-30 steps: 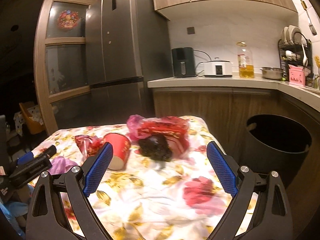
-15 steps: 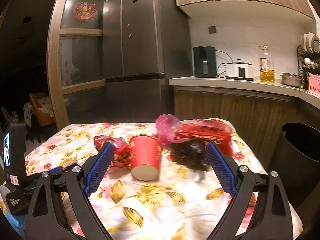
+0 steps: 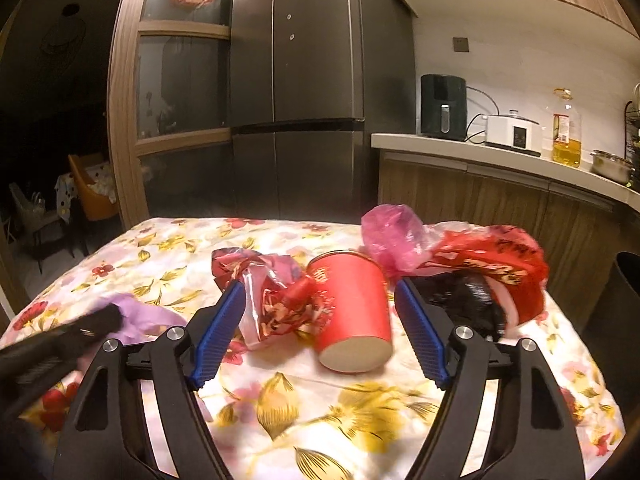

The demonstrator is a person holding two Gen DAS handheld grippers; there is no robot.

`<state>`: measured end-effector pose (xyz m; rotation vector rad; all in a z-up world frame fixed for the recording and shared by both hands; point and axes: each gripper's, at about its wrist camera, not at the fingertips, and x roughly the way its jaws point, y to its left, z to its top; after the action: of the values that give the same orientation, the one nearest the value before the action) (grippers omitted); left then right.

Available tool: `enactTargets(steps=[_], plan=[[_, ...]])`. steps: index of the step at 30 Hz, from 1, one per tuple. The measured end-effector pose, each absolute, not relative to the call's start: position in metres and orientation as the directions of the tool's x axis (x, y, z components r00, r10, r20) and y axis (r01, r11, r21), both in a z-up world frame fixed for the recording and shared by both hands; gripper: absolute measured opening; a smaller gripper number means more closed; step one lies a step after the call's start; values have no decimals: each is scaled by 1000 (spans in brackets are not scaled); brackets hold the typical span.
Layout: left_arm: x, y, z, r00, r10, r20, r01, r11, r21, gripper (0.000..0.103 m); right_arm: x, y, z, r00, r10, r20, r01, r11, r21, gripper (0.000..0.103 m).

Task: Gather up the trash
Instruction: 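Grasp the lilac plastic bag with the left gripper, then grasp the red printed wrapper with the right gripper while the left gripper holds the lilac bag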

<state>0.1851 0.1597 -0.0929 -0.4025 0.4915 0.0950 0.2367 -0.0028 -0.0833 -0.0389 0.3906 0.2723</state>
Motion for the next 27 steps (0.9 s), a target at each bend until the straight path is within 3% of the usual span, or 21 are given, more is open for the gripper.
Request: enactTargets(steps=[7,27], plan=[[173,163,-77,902,-3,-432,-164,923,-349,5,258,8,-94,864,262,-431,-281,959,20,73],[172,159,-76,900,-29,-435,-135,930,-342,5,266,23,-101,803,343,-487,-386,923,14,37]])
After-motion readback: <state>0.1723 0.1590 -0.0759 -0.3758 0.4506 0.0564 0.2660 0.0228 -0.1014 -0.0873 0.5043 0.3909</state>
